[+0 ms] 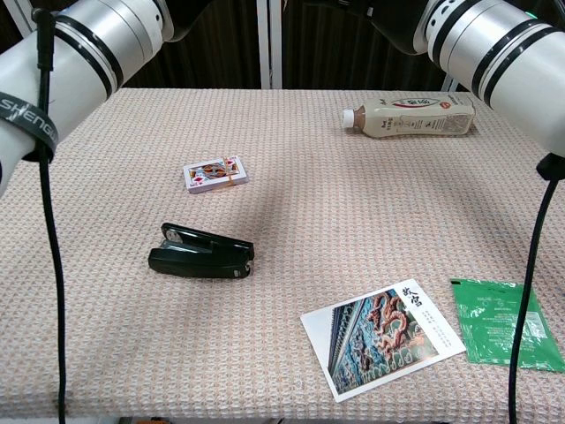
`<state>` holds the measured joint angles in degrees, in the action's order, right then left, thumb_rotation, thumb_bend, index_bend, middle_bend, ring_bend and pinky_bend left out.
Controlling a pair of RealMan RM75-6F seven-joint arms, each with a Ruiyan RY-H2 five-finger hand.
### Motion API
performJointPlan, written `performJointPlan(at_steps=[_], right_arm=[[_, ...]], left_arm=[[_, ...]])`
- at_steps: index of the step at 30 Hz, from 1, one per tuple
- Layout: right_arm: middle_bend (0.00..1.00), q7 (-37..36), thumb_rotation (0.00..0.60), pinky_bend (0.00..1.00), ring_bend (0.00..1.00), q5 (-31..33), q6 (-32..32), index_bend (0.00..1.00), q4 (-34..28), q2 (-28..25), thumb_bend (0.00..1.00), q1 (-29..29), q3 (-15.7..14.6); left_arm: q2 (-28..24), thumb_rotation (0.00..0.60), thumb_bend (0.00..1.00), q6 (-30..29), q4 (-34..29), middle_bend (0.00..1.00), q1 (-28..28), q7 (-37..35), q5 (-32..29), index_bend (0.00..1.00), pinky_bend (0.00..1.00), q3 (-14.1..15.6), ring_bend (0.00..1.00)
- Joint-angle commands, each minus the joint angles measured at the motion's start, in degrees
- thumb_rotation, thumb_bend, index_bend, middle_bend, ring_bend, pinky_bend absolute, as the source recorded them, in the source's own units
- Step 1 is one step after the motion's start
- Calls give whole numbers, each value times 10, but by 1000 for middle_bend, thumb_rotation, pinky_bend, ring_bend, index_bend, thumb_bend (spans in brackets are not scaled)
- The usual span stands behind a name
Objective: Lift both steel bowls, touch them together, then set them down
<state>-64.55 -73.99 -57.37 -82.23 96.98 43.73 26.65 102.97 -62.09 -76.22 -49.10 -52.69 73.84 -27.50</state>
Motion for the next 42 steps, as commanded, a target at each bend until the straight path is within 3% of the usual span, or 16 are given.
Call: performJointPlan(at_steps=[1, 8, 21, 28, 30, 34, 37, 42], right_arm=[[487, -2, 600, 408, 463, 6, -5, 619, 2, -3, 273, -8, -1], [487, -17, 600, 408, 463, 12, -10, 618, 2, -15, 273, -25, -3], [487, -4, 600, 408, 463, 0, 0, 618, 4, 1, 275, -1, -2], [487, 9, 600, 408, 462, -6, -24, 618, 1, -47, 275, -43, -20], [487, 49, 600, 408, 460, -20, -33, 618, 8, -73, 275, -60, -40], [488, 153, 600, 411, 476, -27, -45, 620, 8, -126, 282, -91, -74], [492, 240, 600, 414, 483, -20, -46, 620, -9, -163, 293, -109, -96], [496, 450, 600, 416, 488, 30, -43, 620, -48, -217, 297, -134, -132]], left_arm=[[-4, 600, 208, -6, 3, 603, 6, -2, -4, 591, 422, -2, 441], [-19, 600, 208, -16, -3, 603, 16, -11, -9, 591, 422, -9, 441], [-6, 600, 210, -1, 9, 604, -7, -12, -1, 591, 422, -5, 443], [-47, 600, 210, -27, 4, 604, 39, 12, -6, 591, 422, 16, 443], [-83, 600, 209, -12, -1, 605, 61, 46, -10, 593, 425, 40, 448], [-215, 600, 211, 97, -57, 617, 94, 124, -78, 607, 459, 80, 476], [-268, 600, 217, 88, -82, 628, 115, 226, -121, 618, 462, 95, 485], [-318, 600, 219, 41, -123, 630, 142, 436, -205, 627, 462, 135, 488]])
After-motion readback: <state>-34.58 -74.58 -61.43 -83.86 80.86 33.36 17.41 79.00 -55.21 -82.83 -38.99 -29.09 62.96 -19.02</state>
